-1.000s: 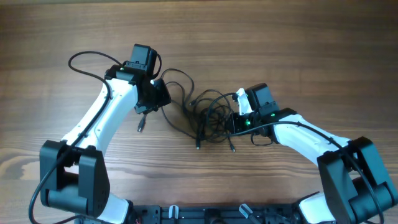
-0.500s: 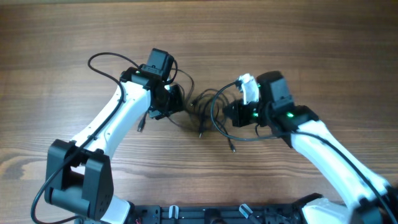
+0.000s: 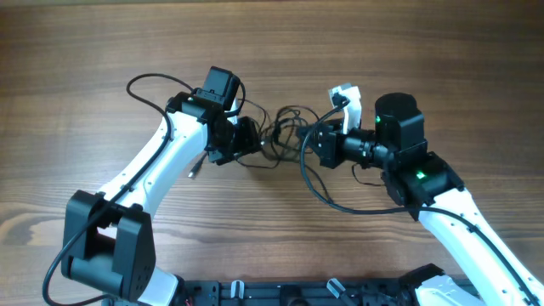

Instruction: Untangle cables

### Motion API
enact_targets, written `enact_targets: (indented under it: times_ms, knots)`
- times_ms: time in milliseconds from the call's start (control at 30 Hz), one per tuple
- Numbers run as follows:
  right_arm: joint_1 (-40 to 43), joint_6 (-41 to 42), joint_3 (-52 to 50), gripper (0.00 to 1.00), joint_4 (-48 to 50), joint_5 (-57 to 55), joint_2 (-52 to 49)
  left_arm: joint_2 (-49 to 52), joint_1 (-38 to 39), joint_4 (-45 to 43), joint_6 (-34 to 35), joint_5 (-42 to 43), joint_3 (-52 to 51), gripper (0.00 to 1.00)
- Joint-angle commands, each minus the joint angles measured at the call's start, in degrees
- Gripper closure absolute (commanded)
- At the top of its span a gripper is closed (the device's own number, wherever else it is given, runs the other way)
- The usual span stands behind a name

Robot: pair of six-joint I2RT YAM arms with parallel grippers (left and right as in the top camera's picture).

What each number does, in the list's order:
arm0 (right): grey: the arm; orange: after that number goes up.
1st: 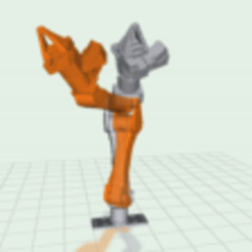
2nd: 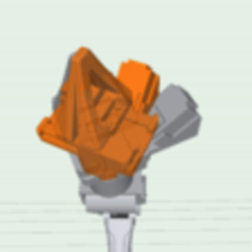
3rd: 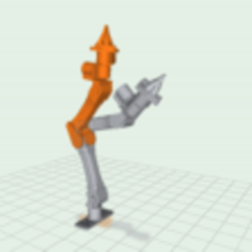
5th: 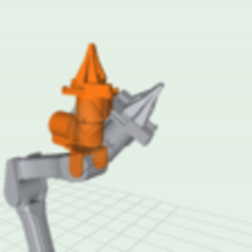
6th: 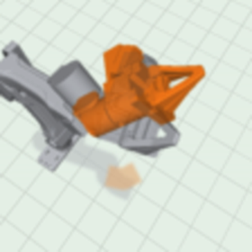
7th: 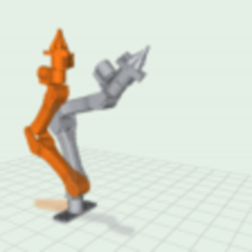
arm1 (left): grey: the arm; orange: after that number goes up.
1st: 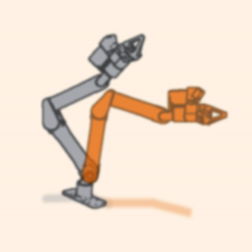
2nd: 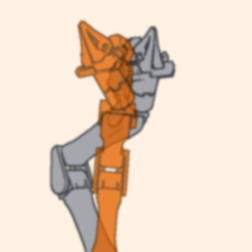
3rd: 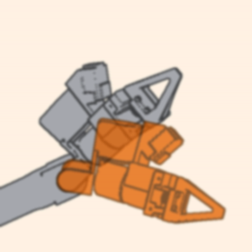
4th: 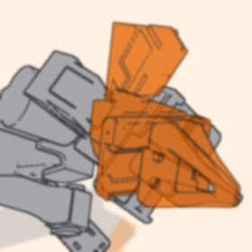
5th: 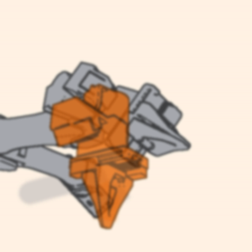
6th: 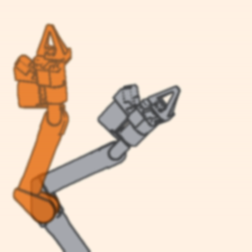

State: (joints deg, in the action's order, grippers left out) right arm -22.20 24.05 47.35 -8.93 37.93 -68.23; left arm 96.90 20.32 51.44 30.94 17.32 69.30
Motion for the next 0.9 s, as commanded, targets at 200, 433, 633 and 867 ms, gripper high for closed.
enact_targets:
  times_ms: [200, 433, 633, 867]
  knots:
    - [0.13, 22.88, 0.81, 0.96, 5.27, 1.68, -0.46, 0.57, 2.64, -1.55, -2.21, 1.53, -0.09, 0.41]
    - [0.13, 25.53, 0.61, 0.93, -37.18, -32.06, -2.34, 0.57, 3.8, -1.73, -2.21, 1.03, -0.09, 0.43]
    - [0.13, 5.49, 0.52, 0.24, -25.22, -37.9, -3.72, 0.57, 3.8, -1.81, -2.21, 0.44, -0.09, 0.43]
    - [0.13, -17.33, 0.31, 0.26, -20.26, -34.99, -10.64, 0.57, 3.8, -1.27, -2.21, 0.42, -0.09, 0.43]
